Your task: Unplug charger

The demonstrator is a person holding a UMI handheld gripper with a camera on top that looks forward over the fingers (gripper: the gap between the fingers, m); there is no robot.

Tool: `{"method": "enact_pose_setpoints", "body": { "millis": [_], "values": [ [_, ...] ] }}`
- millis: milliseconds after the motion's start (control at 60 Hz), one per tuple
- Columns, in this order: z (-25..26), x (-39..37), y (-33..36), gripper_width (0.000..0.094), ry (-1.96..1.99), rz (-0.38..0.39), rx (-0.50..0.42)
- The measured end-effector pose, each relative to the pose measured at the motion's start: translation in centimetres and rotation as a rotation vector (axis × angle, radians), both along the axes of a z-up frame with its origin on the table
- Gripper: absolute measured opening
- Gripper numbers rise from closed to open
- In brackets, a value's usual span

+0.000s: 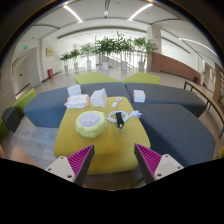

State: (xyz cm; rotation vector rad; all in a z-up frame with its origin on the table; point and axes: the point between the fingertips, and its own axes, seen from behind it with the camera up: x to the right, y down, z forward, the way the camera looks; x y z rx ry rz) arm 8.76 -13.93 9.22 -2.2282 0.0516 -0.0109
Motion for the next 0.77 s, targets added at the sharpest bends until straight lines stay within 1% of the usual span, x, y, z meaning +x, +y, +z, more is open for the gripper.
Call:
{"method": "enact_pose_setpoints", "body": {
  "millis": [83, 133, 233, 283, 367, 583, 717, 767],
  "values": [
    [0.6, -2.4, -2.5, 0.0833, 0.005, 0.032, 0.02],
    [0.8, -3.6, -3.6, 0.0847, 0.01, 0.046, 0.032],
    [0.6, -4.7, -4.8, 0.0843, -0.011, 0.075, 0.025],
    [1.0, -4.8, -5.1, 0.0843, 0.004, 0.076, 0.035],
    [1.4, -4.1, -5.3, 0.0849, -0.029, 0.056, 0.051],
    [2.0, -3.9, -5.3, 0.0852, -0.04, 0.073, 0.081],
    [2.1, -5.7, -5.5, 0.0838, 0.082, 0.082, 0.096],
    [2.2, -6.8, -5.4, 0.084, 0.142, 0.072, 0.102]
  ]
}}
